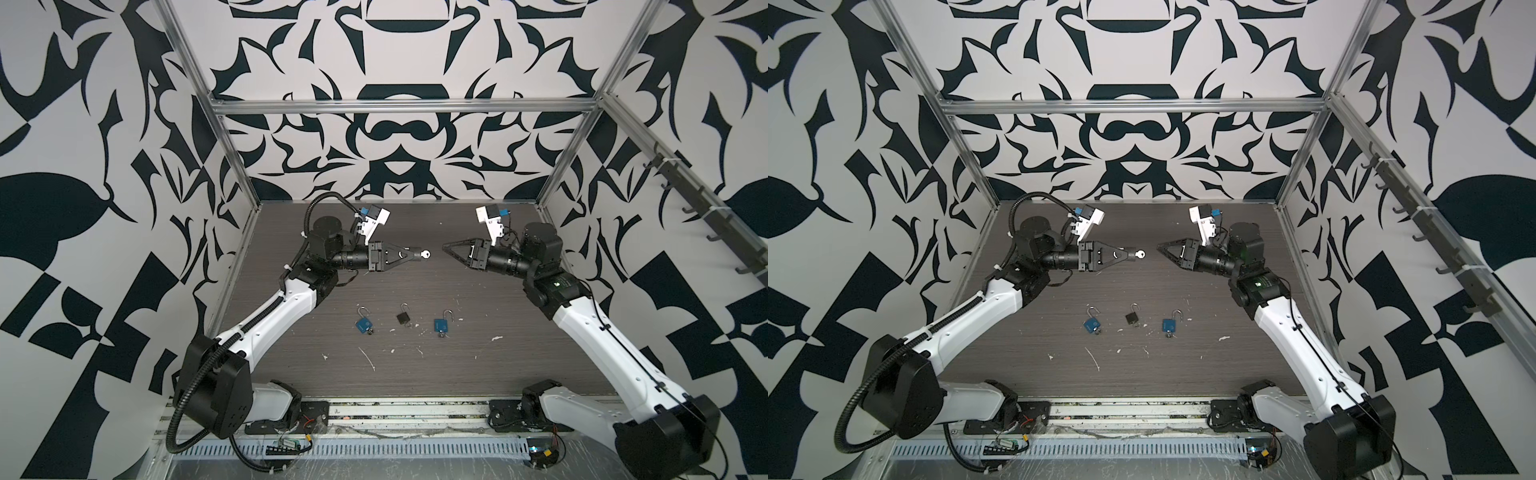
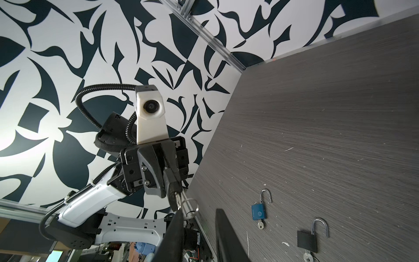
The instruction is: Lock with the key
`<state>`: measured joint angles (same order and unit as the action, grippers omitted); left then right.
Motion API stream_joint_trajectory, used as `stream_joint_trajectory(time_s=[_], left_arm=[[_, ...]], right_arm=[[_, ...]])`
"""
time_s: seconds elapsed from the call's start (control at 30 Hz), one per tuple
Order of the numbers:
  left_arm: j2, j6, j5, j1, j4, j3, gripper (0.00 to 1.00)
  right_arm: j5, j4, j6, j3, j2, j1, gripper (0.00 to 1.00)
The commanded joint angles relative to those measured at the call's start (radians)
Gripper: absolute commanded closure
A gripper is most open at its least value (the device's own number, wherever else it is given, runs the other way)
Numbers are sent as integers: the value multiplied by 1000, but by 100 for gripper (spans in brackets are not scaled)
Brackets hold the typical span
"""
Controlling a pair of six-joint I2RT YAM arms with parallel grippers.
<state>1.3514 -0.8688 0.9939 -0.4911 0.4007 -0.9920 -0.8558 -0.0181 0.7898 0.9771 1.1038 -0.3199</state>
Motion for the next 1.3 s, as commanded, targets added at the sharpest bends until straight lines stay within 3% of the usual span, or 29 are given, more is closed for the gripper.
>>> stream_joint_trajectory(time_s=[0.0, 1.27], left_arm=[[-8, -16, 25, -1, 46, -27, 100], [18, -38, 24, -16, 79, -25, 100]], right_arm=[[-45, -76, 8, 25, 9, -29, 73], [-72, -184, 40, 20, 84, -87, 78]])
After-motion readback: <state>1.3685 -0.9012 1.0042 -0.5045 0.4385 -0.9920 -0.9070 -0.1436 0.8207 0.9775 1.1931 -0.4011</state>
